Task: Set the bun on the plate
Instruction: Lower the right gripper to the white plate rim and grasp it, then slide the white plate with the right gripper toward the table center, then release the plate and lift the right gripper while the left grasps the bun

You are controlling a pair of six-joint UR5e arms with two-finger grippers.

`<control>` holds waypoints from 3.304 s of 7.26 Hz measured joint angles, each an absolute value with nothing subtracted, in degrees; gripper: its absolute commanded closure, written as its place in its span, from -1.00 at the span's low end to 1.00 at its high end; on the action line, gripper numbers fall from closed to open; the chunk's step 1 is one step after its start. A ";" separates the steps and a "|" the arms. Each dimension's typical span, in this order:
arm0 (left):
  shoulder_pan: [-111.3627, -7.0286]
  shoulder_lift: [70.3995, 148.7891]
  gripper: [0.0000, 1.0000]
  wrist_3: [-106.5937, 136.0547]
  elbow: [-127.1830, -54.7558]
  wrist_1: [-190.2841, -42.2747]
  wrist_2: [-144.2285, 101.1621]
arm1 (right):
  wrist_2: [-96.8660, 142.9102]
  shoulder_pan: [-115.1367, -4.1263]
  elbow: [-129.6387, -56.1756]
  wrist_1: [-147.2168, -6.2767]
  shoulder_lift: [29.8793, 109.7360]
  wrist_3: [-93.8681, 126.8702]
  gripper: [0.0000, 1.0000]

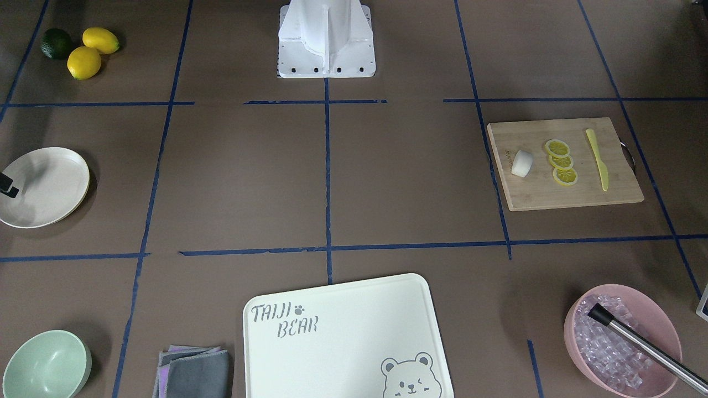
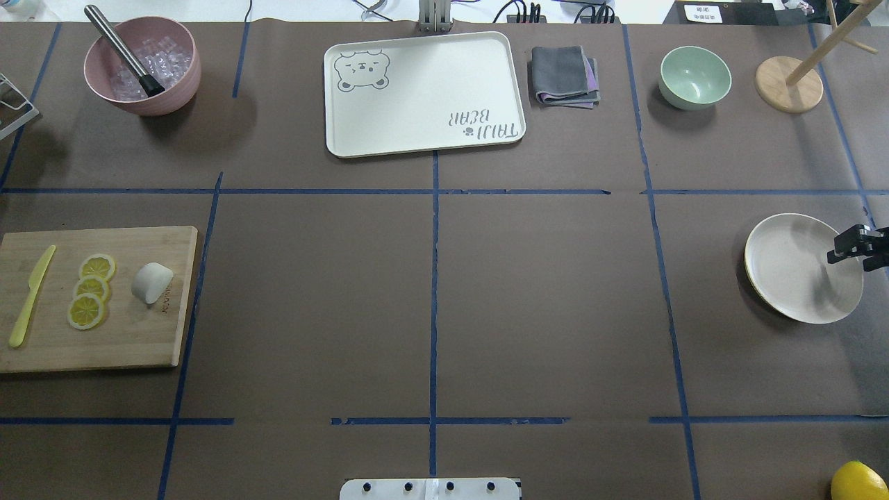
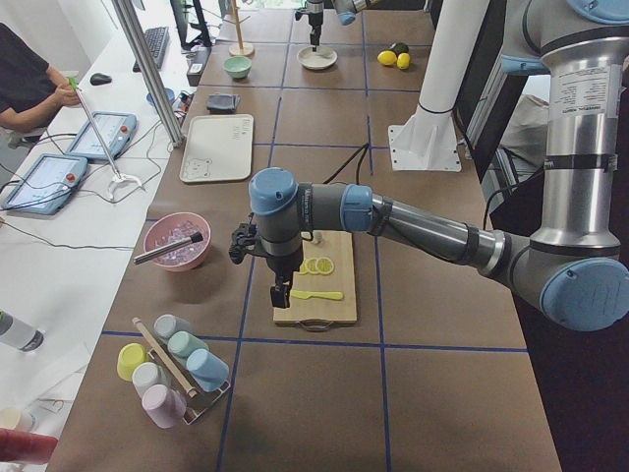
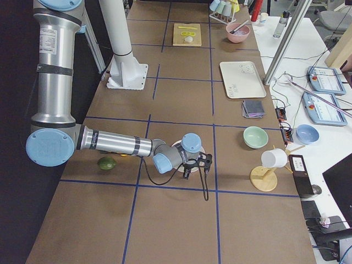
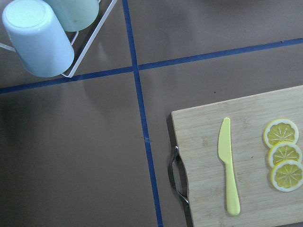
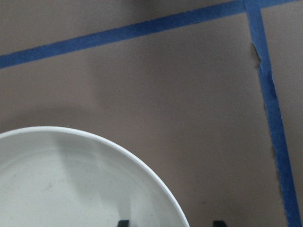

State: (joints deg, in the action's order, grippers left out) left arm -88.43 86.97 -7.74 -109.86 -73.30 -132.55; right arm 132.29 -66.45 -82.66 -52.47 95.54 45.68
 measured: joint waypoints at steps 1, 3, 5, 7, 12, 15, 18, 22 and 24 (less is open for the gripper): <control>-88.44 86.99 -1.00 -7.73 -109.90 -73.20 -132.62 | 132.28 -66.45 -82.63 -52.47 95.54 45.70 0.95; -88.48 87.01 -1.00 -7.73 -110.01 -73.14 -132.65 | 132.54 -66.49 -82.84 -52.45 95.59 45.66 1.00; -88.50 87.01 -1.00 -7.73 -110.21 -73.13 -132.70 | 133.36 -66.57 -86.04 -52.45 95.64 45.75 1.00; -88.49 87.04 -1.00 -7.73 -110.50 -73.20 -132.70 | 136.64 -66.55 -92.44 -52.49 94.93 46.34 1.00; -88.42 86.53 -1.00 -8.08 -109.98 -73.60 -132.02 | 136.77 -50.91 -96.97 -53.17 76.61 71.87 1.00; -88.39 86.31 -1.00 -8.42 -109.84 -73.88 -131.35 | 125.77 -38.41 -94.17 -53.50 67.65 84.04 1.00; -88.33 86.55 -1.00 -8.11 -109.81 -73.80 -131.31 | 119.99 -33.16 -89.33 -53.52 62.84 86.74 1.00; -88.30 86.33 -1.00 -8.35 -109.96 -73.97 -131.49 | 118.34 -31.79 -89.53 -56.35 61.89 86.76 -1.00; -85.71 86.31 -1.00 -8.28 -110.18 -76.15 -131.84 | 120.47 -34.04 -93.90 -62.46 61.60 86.61 -1.00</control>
